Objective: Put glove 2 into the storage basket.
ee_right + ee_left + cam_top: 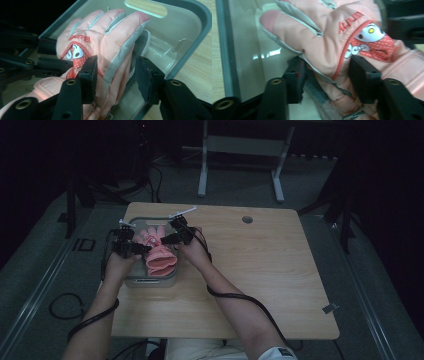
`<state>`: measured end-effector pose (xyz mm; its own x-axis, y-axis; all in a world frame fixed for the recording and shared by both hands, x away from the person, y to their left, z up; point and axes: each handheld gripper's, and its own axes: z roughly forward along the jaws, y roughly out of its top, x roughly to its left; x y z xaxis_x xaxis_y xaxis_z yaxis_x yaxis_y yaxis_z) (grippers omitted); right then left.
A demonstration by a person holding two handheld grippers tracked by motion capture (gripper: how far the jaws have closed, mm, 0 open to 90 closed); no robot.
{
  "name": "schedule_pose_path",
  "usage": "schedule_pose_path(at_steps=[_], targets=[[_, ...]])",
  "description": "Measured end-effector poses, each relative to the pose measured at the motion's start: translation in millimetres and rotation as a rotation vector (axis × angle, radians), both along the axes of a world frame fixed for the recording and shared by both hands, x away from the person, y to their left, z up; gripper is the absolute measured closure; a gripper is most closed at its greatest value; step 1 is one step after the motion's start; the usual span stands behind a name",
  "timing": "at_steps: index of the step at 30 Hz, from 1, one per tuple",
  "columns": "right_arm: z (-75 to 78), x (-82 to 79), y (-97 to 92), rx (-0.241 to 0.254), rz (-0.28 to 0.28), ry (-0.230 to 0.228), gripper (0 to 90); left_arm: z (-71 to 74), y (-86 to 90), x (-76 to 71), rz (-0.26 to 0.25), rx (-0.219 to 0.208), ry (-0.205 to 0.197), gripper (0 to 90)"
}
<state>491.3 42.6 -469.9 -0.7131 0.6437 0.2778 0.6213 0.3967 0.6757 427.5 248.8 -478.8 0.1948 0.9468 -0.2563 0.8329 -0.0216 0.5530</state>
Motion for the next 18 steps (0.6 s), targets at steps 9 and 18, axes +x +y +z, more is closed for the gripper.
schedule_pose_path(at_steps=[9, 18], targets=[[8.7, -7.6, -20.0, 0.066, 0.013, -0.004, 49.3, 4.7, 8.2, -5.8, 0.005, 0.022, -0.056, 25.7], [21.3, -13.0, -31.9, 0.105, 0.026, -0.022, 47.9, 11.6, 17.3, -14.5, 0.007, 0.031, -0.134, 14.0]])
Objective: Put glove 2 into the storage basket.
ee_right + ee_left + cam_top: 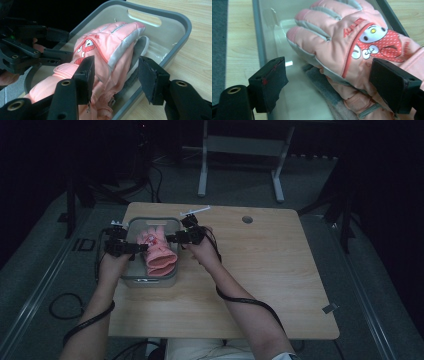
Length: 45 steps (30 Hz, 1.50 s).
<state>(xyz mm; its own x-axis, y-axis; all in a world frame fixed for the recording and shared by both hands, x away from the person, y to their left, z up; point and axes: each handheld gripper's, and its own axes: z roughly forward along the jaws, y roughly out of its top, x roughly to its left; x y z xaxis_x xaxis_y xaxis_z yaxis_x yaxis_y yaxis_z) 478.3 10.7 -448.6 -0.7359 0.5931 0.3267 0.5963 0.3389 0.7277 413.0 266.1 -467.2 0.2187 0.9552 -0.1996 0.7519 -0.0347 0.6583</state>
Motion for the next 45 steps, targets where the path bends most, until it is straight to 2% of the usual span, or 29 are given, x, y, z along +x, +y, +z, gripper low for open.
schedule_pose_path(at_steps=[4, 7, 12, 17, 22, 26, 30, 33, 38, 43, 45], targets=[[3.3, -1.0, -2.3, 0.006, 0.002, -0.003, 47.6, 3.6, 1.8, -2.5, -0.009, -0.012, -0.026, 13.8], [3.9, -2.2, -3.7, -0.007, -0.004, -0.008, 46.9, 6.3, 4.7, -4.4, -0.015, -0.045, -0.035, 13.3], [4.4, -3.2, -7.8, -0.006, 0.004, -0.008, 45.0, 14.6, 5.4, -9.2, -0.02, -0.04, -0.069, 10.7], [5.9, -5.2, -10.9, 0.006, 0.026, -0.014, 43.0, 23.4, -0.5, -13.1, -0.049, -0.04, -0.088, 9.7], [9.9, -9.1, -18.0, 0.028, 0.046, -0.026, 35.8, 35.6, -21.0, -21.3, -0.114, -0.029, -0.132, 9.7], [13.5, -12.7, -27.9, 0.036, 0.086, -0.035, 28.4, 42.4, -41.6, -28.4, -0.164, -0.014, -0.163, 9.7], [17.3, -15.9, -40.2, 0.057, 0.098, -0.061, 21.9, 46.9, -59.2, -36.1, -0.207, -0.035, -0.18, 9.7], [19.0, -18.6, -49.5, 0.047, 0.095, -0.086, 19.6, 49.2, -73.5, -41.5, -0.219, -0.019, -0.179, 1.4], [20.8, -22.9, -63.4, 0.031, 0.102, -0.123, 17.9, 48.5, -97.2, -50.3, -0.297, -0.013, -0.235, 1.1], [19.4, -26.9, -78.9, 0.018, 0.109, -0.147, 17.2, 41.6, -122.3, -57.4, -0.394, -0.006, -0.238, 1.1], [16.8, -28.1, -85.3, -0.001, 0.111, -0.159, 17.2, 37.5, -131.5, -60.9, -0.429, -0.019, -0.249, 1.2]])
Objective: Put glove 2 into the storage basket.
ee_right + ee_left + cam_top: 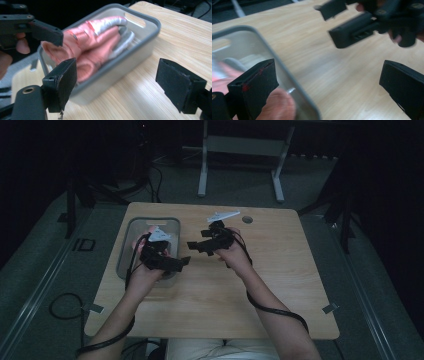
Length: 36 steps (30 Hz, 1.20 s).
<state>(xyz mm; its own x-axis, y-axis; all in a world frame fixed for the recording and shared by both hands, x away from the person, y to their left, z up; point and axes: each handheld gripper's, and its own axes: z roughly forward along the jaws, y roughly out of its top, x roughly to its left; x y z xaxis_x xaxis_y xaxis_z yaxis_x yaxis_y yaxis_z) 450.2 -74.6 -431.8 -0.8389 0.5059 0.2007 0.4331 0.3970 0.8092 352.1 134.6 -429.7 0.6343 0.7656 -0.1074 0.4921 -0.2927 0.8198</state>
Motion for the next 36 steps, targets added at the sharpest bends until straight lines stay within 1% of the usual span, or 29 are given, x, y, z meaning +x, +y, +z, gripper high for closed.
schedule_pose_path(at_steps=[1, 3, 5, 8, 9, 10, 11, 12, 14, 16, 18, 19, 20, 21, 23, 25, 27, 29, 30, 31, 33, 35, 36], targets=[[-1.8, -0.5, -3.4, -0.006, 0.004, -0.008, 17.1, -2.2, -4.8, -1.8, -0.013, 0.007, -0.003, 1.1], [-6.2, -1.9, -10.5, -0.01, 0.005, -0.014, 17.0, -6.8, -14.7, -5.7, -0.055, 0.006, -0.018, 1.2], [-11.2, -3.7, -17.2, -0.017, 0.006, -0.016, 16.9, -11.7, -23.9, -8.3, -0.09, 0.017, -0.022, 1.1], [-20.5, -7.3, -26.4, -0.022, 0.007, -0.018, 16.8, -19.6, -36.2, -12.4, -0.132, 0.005, -0.014, 1.2], [-20.5, -7.3, -26.4, -0.022, 0.007, -0.018, 16.8, -19.6, -36.2, -12.4, -0.132, 0.005, -0.014, 1.2], [-24.4, -9.1, -29.4, -0.026, 0.001, -0.027, 16.8, -24.4, -43.0, -15.3, -0.155, 0.008, -0.012, 1.2], [-32.3, -12.5, -34.1, -0.033, 0.002, -0.029, 16.3, -26.6, -45.9, -16.8, -0.163, 0.007, -0.01, 1.2], [-36.0, -13.8, -36.0, -0.034, 0.004, -0.03, 16.1, -29.9, -50.1, -19.1, -0.179, 0.009, -0.013, 1.1], [-45.5, -17.6, -40.7, -0.044, 0.013, -0.032, 16.0, -34.7, -55.6, -22.6, -0.193, -0.001, -0.015, 1.2], [-55.8, -22.4, -45.8, -0.056, 0.022, -0.028, 15.6, -39.7, -59.6, -25.1, -0.209, -0.01, -0.007, 1.2], [-63.4, -25.6, -50.6, -0.054, 0.024, -0.014, 15.6, -44.4, -62.6, -27.2, -0.211, -0.012, -0.001, 1.2], [-67.6, -27.7, -53.3, -0.05, 0.021, -0.003, 15.6, -49.7, -64.7, -30.1, -0.215, -0.016, 0.004, 1.2], [-67.6, -27.7, -53.3, -0.05, 0.021, -0.003, 15.6, -49.7, -64.7, -30.1, -0.215, -0.016, 0.004, 1.2], [-75.1, -32.2, -58.3, -0.05, 0.019, 0.005, 15.6, -52.6, -65.5, -31.8, -0.217, -0.023, 0.003, 1.2], [-81.1, -36.6, -62.8, -0.053, 0.024, 0.009, 15.6, -58.9, -67.9, -34.8, -0.225, -0.019, 0.01, 1.2], [-85.3, -41.9, -68.4, -0.063, 0.025, -0.01, 15.6, -65.5, -70.4, -38.2, -0.245, -0.024, 0.01, 1.2], [-87.5, -46.0, -74.0, -0.056, 0.027, -0.012, 15.6, -69.8, -72.8, -41.0, -0.27, -0.037, 0.008, 1.2], [-88.9, -50.0, -79.0, -0.058, 0.024, -0.028, 15.6, -73.8, -76.1, -43.4, -0.282, -0.041, 0.005, 1.2], [-89.7, -51.9, -81.0, -0.06, 0.027, -0.027, 15.6, -75.9, -78.2, -44.1, -0.288, -0.043, 0.008, 1.2], [-90.7, -53.5, -82.9, -0.068, 0.03, -0.027, 15.6, -78.0, -79.8, -44.9, -0.293, -0.038, 0.006, 1.1], [-92.9, -56.2, -86.6, -0.074, 0.03, -0.025, 15.3, -82.0, -82.6, -47.6, -0.305, -0.037, -0.017, 1.2], [-95.2, -59.3, -90.7, -0.075, 0.028, -0.021, 14.9, -86.1, -85.9, -50.0, -0.313, -0.033, -0.019, 1.2], [-96.2, -60.7, -93.2, -0.077, 0.028, -0.024, 14.8, -88.1, -87.7, -50.9, -0.316, -0.019, -0.02, 1.2]])
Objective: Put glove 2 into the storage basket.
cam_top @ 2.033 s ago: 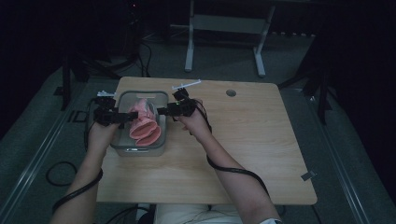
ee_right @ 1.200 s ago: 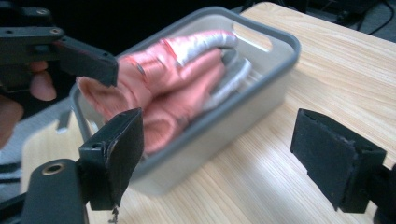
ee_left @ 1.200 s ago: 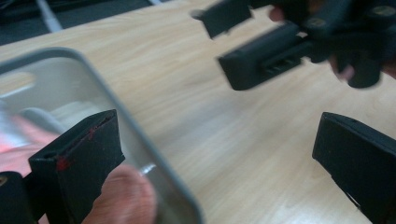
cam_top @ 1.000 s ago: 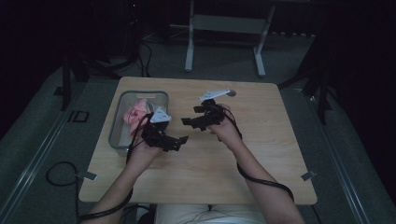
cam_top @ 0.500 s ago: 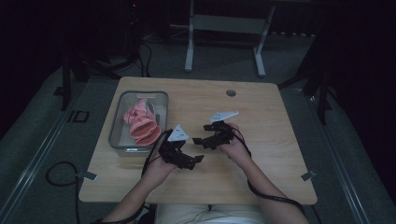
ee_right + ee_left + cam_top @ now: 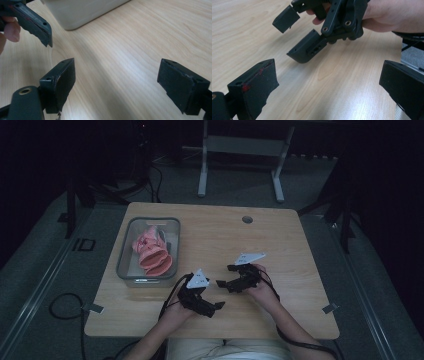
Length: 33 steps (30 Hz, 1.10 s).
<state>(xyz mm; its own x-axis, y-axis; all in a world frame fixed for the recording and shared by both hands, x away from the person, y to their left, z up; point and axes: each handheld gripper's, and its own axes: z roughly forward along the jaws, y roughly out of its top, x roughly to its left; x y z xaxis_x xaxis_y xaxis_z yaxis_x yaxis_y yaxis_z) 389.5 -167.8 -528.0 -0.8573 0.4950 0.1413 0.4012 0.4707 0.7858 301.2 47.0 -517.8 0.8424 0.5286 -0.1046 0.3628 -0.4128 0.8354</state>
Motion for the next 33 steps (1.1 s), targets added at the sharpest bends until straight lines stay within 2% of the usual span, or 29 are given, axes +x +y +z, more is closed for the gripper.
schedule_pose_path(at_steps=[4, 6, 9, 13, 16, 21, 28, 33], targets=[[-3.9, -7.3, -11.2, 0.006, -0.014, 0.0, 14.6, -7.8, -6.0, -1.8, -0.016, 0.021, 0.005, 1.2], [-6.6, -9.4, -17.0, 0.012, -0.021, 0.014, 14.5, -11.9, -9.1, -2.1, -0.019, 0.046, 0.01, 1.2], [-10.0, -12.7, -24.9, 0.016, -0.038, 0.014, 14.5, -16.7, -12.4, -4.1, -0.047, 0.056, 0.014, 1.2], [-13.4, -16.7, -34.6, 0.01, -0.047, 0.002, 14.5, -22.2, -14.4, -7.5, -0.059, 0.077, -0.004, 1.2], [-15.2, -20.2, -41.4, 0.004, -0.056, -0.001, 14.5, -25.0, -14.4, -7.7, -0.04, 0.095, -0.014, 1.2], [-18.7, -25.2, -49.0, -0.004, -0.064, -0.004, 14.5, -27.4, -13.0, -7.6, -0.024, 0.094, -0.022, 1.1], [-25.7, -32.3, -57.1, -0.014, -0.069, -0.011, 14.5, -29.9, -14.7, -9.5, -0.028, 0.101, -0.03, 1.1], [-26.3, -35.0, -58.4, -0.012, -0.079, -0.051, 14.5, -32.1, -12.7, -12.0, -0.016, 0.1, -0.03, 1.1]])
